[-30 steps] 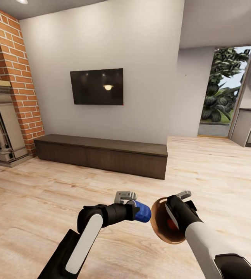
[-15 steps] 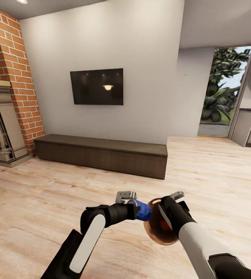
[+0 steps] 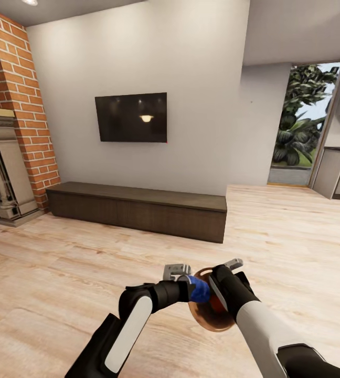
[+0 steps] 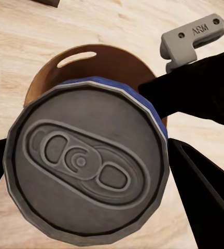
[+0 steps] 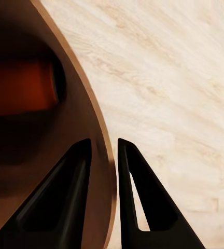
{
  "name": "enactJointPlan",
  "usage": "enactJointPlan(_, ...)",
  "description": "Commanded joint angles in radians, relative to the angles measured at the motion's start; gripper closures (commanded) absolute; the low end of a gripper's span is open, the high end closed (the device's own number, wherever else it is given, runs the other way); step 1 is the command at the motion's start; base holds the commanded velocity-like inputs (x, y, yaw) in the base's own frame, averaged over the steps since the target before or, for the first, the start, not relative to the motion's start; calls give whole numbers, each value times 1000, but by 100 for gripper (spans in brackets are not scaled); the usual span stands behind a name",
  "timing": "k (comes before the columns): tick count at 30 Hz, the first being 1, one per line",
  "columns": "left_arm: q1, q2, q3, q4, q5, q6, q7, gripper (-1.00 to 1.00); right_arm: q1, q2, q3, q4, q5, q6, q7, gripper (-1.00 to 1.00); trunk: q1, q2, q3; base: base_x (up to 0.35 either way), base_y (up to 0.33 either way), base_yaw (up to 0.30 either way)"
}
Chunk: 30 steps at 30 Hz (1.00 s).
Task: Put the three can of soda from the living room inside the tash can in the kitchen.
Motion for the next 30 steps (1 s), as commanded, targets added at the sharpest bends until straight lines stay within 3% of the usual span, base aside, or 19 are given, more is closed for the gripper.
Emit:
enactJointPlan(1,0,-1,-5,13,0,-4,0,100,-1,3,1,-2,14,3,1,100,0,0,0,0,0,0)
enactJointPlan(30,-61,-9,-41,242,0,-180,-34,100,-1,18,2,-8,10,7,11,100,0,0,0,0,0,0)
